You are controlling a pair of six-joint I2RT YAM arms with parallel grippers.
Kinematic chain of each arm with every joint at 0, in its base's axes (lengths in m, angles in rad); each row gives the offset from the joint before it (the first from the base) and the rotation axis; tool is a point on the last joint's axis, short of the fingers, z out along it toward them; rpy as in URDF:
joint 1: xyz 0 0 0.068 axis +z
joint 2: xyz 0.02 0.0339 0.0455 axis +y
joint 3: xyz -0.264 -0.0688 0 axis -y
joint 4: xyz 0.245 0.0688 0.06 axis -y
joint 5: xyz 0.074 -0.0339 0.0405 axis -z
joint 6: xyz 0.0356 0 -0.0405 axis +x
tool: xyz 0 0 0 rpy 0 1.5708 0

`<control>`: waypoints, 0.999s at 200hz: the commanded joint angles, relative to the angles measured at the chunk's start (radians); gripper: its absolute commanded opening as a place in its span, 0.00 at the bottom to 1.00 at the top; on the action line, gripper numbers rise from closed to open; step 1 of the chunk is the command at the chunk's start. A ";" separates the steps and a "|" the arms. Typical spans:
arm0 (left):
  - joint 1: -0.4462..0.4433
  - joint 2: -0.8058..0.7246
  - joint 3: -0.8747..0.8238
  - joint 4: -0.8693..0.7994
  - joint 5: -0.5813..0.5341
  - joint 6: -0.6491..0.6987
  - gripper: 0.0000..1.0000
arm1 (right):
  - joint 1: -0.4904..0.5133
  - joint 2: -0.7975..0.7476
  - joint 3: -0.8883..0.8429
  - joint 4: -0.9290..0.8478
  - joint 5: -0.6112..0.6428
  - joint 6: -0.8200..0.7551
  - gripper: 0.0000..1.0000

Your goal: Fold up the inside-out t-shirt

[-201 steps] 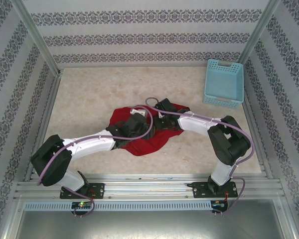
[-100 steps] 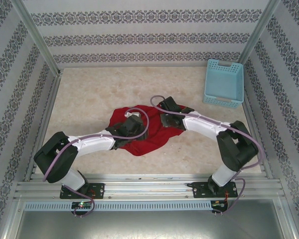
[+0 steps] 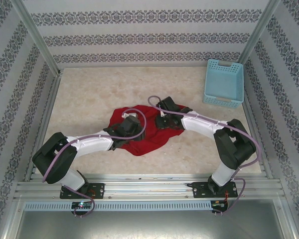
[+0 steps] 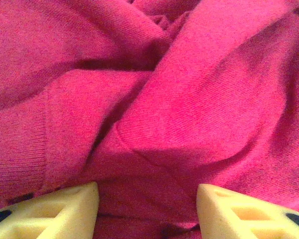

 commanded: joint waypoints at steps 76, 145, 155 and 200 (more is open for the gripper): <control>0.023 -0.042 -0.089 0.026 -0.020 -0.016 0.54 | 0.044 0.082 0.158 0.010 -0.148 0.017 0.26; 0.049 -0.068 -0.143 0.047 -0.017 -0.031 0.54 | -0.006 -0.028 0.088 0.049 -0.106 0.027 0.27; 0.050 -0.068 -0.143 0.048 -0.017 -0.028 0.54 | -0.006 -0.049 0.077 0.026 -0.054 0.019 0.27; 0.053 -0.072 -0.146 0.052 -0.015 -0.028 0.55 | -0.031 -0.064 0.017 -0.007 0.035 0.037 0.27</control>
